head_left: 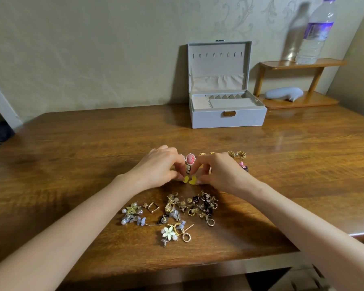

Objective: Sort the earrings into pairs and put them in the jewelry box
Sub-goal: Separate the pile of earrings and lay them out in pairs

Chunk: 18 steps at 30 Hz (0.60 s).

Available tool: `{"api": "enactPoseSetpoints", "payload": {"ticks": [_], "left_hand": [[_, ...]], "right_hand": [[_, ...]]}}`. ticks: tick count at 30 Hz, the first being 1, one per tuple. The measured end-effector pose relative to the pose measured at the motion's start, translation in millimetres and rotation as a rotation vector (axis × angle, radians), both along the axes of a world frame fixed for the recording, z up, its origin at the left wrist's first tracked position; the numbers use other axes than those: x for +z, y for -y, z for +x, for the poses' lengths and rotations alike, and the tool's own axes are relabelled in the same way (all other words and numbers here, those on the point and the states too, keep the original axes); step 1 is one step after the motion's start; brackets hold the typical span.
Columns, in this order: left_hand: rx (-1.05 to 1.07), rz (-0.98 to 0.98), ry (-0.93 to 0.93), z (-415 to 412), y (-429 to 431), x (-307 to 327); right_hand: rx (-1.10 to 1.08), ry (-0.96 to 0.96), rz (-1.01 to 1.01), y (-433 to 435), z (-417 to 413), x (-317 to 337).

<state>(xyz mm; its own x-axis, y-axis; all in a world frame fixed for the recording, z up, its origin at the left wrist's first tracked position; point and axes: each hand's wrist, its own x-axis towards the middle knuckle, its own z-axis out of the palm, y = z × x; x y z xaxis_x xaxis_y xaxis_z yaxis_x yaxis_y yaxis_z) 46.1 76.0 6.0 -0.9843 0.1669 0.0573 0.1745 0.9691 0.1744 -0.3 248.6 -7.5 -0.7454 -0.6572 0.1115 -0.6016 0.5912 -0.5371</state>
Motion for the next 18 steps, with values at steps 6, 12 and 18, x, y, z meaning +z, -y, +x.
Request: {"api": "enactPoseSetpoints", "payload": {"ticks": [6,12,18], "left_hand": [[0.019,0.0,0.009,2.7,-0.2,0.6],[0.029,-0.025,-0.013,1.2,-2.7,-3.5],[0.061,0.057,-0.023,1.4,6.3,0.9]], "right_hand": [[-0.025,-0.005,-0.008,2.3,-2.3,-2.6],[-0.037,-0.044,-0.016,7.1,0.8,-3.8],[-0.032,-0.065,-0.024,-0.4,-1.9,1.8]]}}
